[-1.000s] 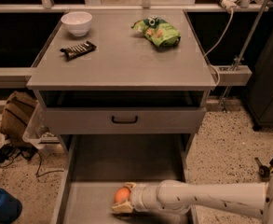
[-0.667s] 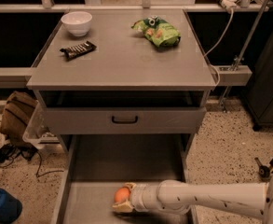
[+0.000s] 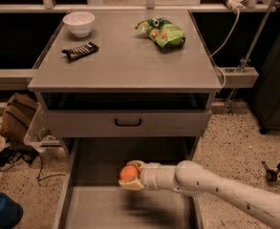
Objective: Pick orange from middle drawer and place on counter
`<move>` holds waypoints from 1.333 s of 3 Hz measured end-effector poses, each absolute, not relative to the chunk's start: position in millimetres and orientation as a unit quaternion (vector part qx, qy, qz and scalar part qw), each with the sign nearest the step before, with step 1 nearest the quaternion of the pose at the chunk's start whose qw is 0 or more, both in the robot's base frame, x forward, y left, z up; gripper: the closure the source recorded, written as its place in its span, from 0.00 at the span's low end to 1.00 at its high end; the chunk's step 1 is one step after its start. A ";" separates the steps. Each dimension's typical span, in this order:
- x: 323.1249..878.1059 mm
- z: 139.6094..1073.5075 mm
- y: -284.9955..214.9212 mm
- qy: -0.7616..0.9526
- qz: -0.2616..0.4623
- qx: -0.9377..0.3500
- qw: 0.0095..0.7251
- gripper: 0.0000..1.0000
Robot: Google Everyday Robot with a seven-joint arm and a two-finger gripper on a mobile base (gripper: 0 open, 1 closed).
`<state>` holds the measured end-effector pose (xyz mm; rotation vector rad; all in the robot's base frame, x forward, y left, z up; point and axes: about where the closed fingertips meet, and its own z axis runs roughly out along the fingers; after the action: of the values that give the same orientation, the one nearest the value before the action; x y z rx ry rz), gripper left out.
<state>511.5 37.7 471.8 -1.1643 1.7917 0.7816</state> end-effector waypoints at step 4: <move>521.0 609.5 9.8 0.682 0.295 -0.473 0.474 1.00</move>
Offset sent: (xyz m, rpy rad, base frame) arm 0.0194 -0.0146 0.0488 0.0346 -0.0709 0.0048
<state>521.0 9.8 609.5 -1.1560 1.6671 0.7213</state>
